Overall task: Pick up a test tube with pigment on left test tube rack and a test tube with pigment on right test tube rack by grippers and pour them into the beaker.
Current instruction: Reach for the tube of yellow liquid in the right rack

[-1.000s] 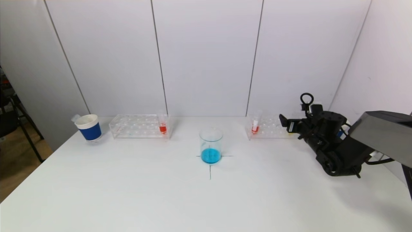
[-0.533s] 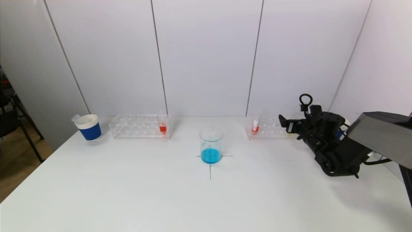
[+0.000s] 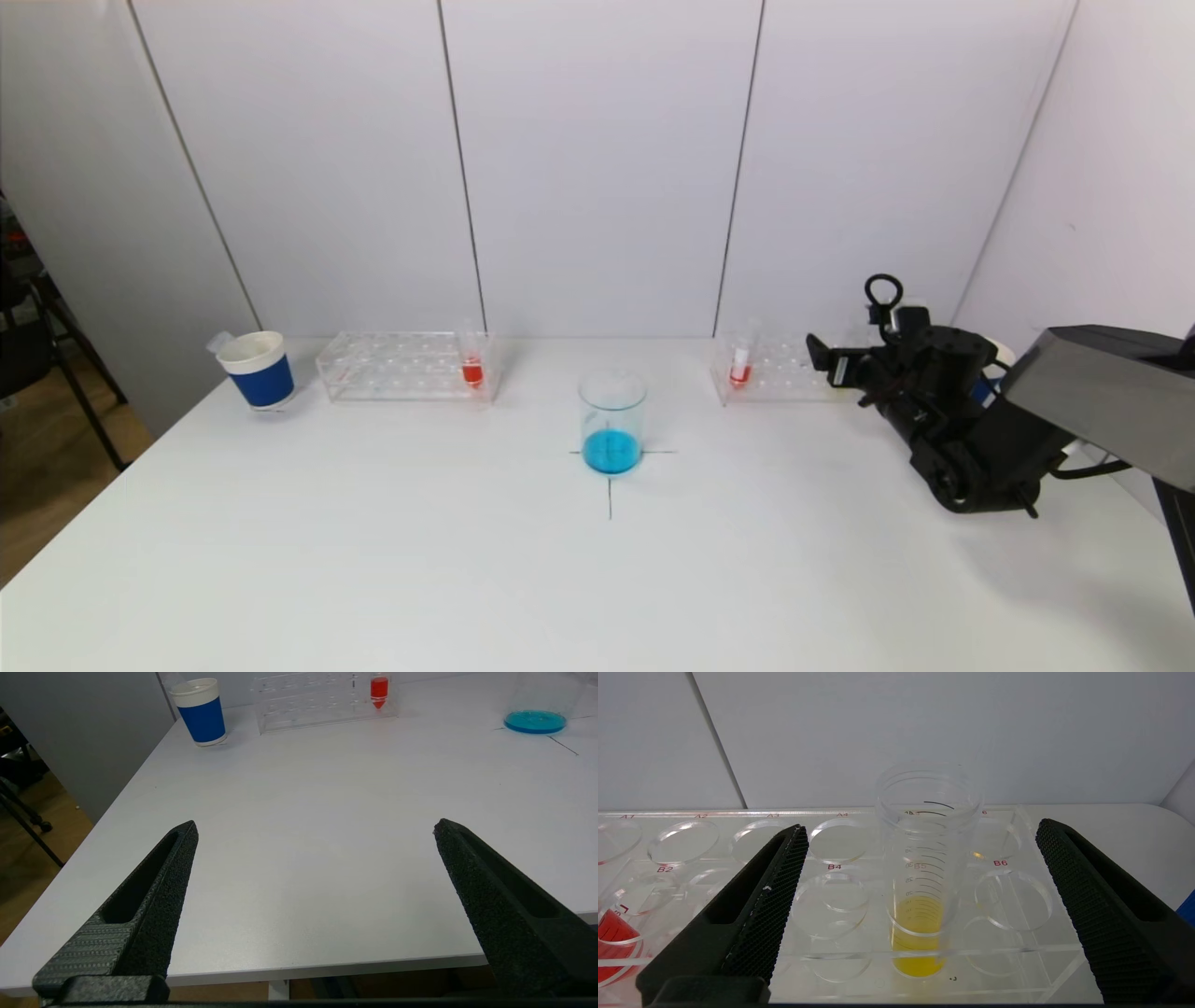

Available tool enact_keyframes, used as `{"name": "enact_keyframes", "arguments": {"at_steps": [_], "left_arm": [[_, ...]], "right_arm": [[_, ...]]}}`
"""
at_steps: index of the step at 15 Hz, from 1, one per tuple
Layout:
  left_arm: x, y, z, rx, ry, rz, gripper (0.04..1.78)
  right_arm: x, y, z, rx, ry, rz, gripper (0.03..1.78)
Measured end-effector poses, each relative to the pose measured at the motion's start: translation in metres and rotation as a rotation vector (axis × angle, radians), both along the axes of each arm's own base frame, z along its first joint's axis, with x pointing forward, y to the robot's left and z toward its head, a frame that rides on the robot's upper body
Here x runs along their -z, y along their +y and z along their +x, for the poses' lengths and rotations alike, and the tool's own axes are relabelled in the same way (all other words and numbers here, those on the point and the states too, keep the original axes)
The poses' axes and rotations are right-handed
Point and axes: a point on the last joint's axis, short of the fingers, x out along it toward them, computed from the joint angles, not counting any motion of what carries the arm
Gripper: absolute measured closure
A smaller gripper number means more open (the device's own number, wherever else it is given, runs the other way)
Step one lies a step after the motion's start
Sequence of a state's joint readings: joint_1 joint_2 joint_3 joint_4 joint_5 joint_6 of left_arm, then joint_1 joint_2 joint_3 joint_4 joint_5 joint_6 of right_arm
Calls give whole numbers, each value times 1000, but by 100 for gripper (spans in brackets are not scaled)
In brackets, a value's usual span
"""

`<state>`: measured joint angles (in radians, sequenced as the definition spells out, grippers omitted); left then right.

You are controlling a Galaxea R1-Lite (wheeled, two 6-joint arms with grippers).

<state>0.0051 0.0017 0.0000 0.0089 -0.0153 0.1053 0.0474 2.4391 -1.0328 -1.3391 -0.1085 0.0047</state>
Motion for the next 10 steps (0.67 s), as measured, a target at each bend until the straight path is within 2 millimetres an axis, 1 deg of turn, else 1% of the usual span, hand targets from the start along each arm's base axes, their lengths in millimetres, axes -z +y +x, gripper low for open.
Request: {"name": "enact_keyframes", "arguments": {"at_steps": [2, 3, 5, 7, 8, 10], "left_arm": [[0, 0, 0, 0, 0, 0, 6], [0, 0, 0, 0, 0, 0, 6], [0, 0, 0, 0, 0, 0, 6], [0, 0, 0, 1, 0, 0, 6], [0, 0, 0, 0, 0, 0, 6], [0, 0, 0, 0, 0, 0, 6]], "right_arm": [[0, 0, 0, 0, -1, 0, 4], [0, 0, 0, 0, 0, 0, 8], [0, 0, 0, 0, 1, 0, 21], [-1, 0, 0, 0, 0, 0, 45], [-1, 0, 0, 0, 0, 0, 61], [-2, 0, 0, 0, -1, 0, 100]]}}
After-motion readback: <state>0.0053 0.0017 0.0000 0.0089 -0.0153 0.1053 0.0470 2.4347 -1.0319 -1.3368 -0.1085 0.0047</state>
